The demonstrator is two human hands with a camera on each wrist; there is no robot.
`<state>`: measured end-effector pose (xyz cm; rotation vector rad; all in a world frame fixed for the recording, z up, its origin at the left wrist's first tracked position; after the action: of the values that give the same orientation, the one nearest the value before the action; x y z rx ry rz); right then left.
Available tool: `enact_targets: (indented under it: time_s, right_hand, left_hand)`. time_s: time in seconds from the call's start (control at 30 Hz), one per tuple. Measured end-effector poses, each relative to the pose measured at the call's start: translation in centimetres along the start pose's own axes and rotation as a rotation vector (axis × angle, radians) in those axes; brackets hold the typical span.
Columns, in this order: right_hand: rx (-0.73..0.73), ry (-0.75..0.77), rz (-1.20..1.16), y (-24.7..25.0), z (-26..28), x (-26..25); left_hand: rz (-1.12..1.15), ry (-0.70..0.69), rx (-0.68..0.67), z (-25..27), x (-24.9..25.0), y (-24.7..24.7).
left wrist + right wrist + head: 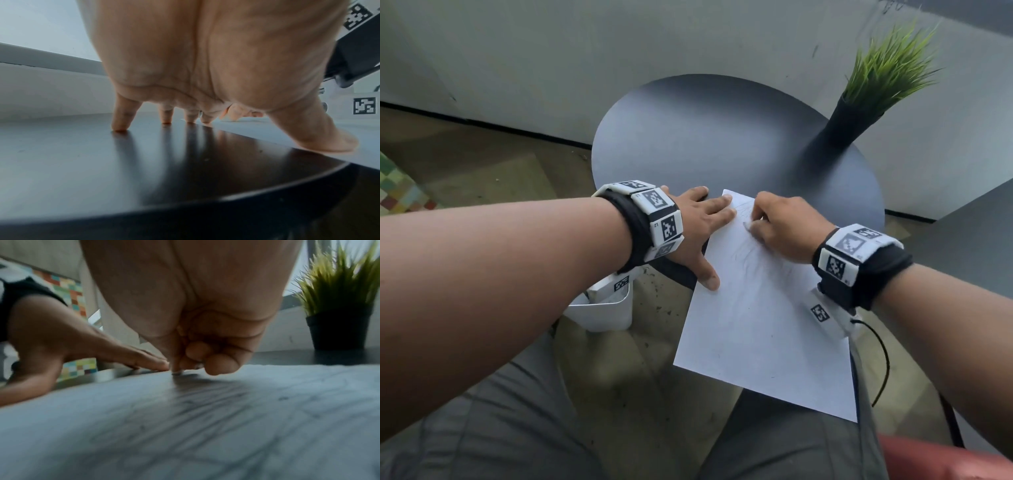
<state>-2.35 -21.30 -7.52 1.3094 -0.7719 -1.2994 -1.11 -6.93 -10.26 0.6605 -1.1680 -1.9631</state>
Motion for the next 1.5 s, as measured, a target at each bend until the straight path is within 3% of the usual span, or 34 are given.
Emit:
enact_targets:
  time_s: [0.07,0.13,0.17,0.2,0.3,0.33,0.4,0.47,0.5,0.63,0.67,0.77,0.83,1.0,1.13,1.17,1.23,1.33,1.4,1.47,1.5]
  right_hand:
    - [0.009,0.117,0.051,-0.8,0.4,-2.0]
    - [-0.108,0.334,0.006,-2.2,2.0,-5.3]
    - [-0.155,0.363,-0.017,-2.3,2.3,-5.4]
    - [-0.159,0.323,-0.032,-1.8,2.0,-4.6]
    - [-0.021,0.018,0.007,0.1,0.4,0.2]
    - [-0.003,-0.004,0.035,0.1,0.5,0.2]
    - [-0.034,0.164,0.051,-1.0,1.0,-2.6]
    - [-0.167,0.373,-0.009,-2.4,2.7,-5.9]
    - [-0.204,0.374,-0.038,-2.4,2.9,-5.7]
    - [0.001,0.01,-0.013,0.0,0.8,0.4]
    - [0.024,0.001,0.015,-0.1,1.0,0.4]
    - [-0.056,0.31,0.0,-2.1,2.5,-5.2]
    - [-0.165,0.385,-0.059,-2.4,3.3,-6.4]
    - [0.003,-0.014,0.035,-0.1,0.7,-0.1]
    - [-0.144,0.355,-0.02,-2.6,2.8,-6.5]
    - [-0.198,0.376,-0.052,-2.6,3.1,-6.5]
    - [-0.175,0.261,-0.041,-1.5,2.0,-3.6]
    - [-0.007,0.01,0.059,0.3,1.0,0.6]
    - [-0.004,0.146,0.097,-0.8,1.6,-1.8]
    - [-0.118,0.37,0.039,-2.6,3.2,-5.3]
    - [-0.165,0.406,0.01,-2.7,3.5,-5.5]
  left_hand:
    - [-0.001,-0.004,-0.003,0.0,0.1,0.1]
    - [0.0,-0.005,-0.011,0.1,0.1,0.1]
    - [-0.004,-0.003,-0.018,0.1,0.1,0.1]
    - [-0.009,-0.003,-0.022,0.1,0.2,0.1]
    - [-0.026,0.0,-0.017,0.4,0.5,0.4]
    - [-0.03,-0.001,-0.019,0.5,0.7,0.6]
    - [-0.031,-0.009,-0.009,0.8,0.9,0.9]
    - [-0.038,-0.008,-0.003,0.8,0.9,1.0]
    - [-0.039,-0.005,-0.004,0.8,0.9,1.0]
    - [-0.022,0.001,-0.01,0.9,1.0,1.0]
    - [-0.019,0.004,-0.011,0.9,1.0,1.0]
    - [0.006,0.008,-0.014,0.5,0.7,0.4]
    - [0.013,0.009,-0.011,0.3,0.6,0.2]
    - [0.004,0.006,-0.003,0.4,0.6,0.1]
    - [0.013,0.007,-0.001,0.2,0.5,-0.1]
    - [0.007,0.008,-0.003,0.2,0.5,-0.1]
    - [0.012,0.007,-0.005,0.2,0.6,-0.1]
    - [0.023,0.019,-0.014,0.3,0.5,-0.1]
    - [0.025,0.017,-0.015,0.2,0.5,0.0]
    - [0.018,0.02,-0.018,0.2,0.5,0.0]
    - [0.014,0.024,-0.022,0.2,0.5,0.0]
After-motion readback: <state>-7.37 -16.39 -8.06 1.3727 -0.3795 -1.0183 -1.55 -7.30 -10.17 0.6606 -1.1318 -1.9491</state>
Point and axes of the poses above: each hand's wrist, its own z-axis away from the middle knuckle, its own y-axis out of the back of the hand, x = y × z, the point moved 7 cm from there along -z, towards the middle knuckle, and after that the axes turned 9 degrees about y, right-handed, at the moved point
